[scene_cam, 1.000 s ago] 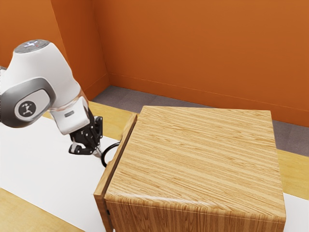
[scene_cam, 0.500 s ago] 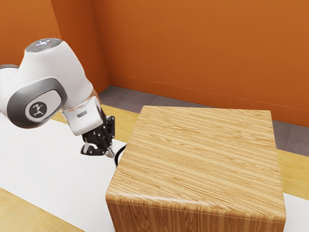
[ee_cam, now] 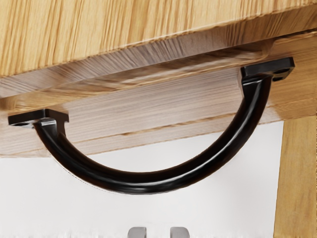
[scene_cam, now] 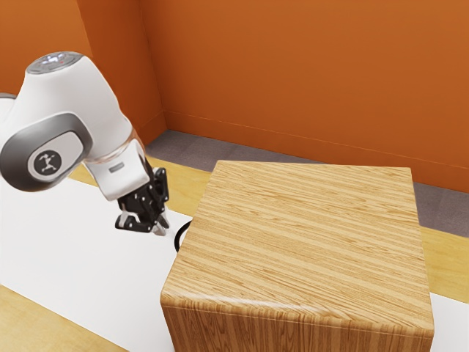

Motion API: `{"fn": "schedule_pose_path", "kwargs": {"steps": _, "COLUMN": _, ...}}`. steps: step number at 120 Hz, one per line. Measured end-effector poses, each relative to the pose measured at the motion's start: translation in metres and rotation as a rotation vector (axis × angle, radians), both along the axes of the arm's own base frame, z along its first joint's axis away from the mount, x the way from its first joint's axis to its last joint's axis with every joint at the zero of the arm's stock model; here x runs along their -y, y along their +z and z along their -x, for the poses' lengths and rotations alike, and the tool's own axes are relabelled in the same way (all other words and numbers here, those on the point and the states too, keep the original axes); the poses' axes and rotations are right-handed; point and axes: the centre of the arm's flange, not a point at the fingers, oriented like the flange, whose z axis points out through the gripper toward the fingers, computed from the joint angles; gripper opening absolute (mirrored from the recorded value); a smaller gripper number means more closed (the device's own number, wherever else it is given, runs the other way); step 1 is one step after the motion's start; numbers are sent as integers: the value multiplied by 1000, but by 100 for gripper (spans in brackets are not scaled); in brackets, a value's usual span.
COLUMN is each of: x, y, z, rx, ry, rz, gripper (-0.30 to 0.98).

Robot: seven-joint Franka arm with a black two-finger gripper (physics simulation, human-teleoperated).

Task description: Push the drawer handle with one arm to close the drawer

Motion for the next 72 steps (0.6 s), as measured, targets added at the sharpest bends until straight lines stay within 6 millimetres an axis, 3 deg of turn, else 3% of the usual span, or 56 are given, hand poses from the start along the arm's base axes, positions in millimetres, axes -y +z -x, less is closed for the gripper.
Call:
{"fn": "schedule_pose_path", "kwargs": {"steps": 13, "x": -11, "y": 9, "z": 7, "rx": -2, "ry": 33, "rz": 0, "gripper": 32}}
{"fn": "schedule_pose_path", "kwargs": {"steps": 28, "x": -24, "y": 14, "z": 12, "rx": -23, "ry": 70, "rz": 5, "gripper": 47}}
{"fn": "schedule_pose_path", "kwargs": {"steps": 53, "x": -46, "y": 17, "z": 11, "rx": -59, "ry": 145, "rz": 38, "gripper": 59}}
{"fn": "schedule_pose_path", "kwargs": {"steps": 64, "x": -50, "y": 40, "z": 3, "rx": -35, "ry": 179, "rz": 54, "gripper": 62}}
{"fn": "schedule_pose_path", "kwargs": {"steps": 72, "x": -50, "y": 55, "z": -14, "rx": -36, "ry": 198, "rz": 57, "gripper": 63}}
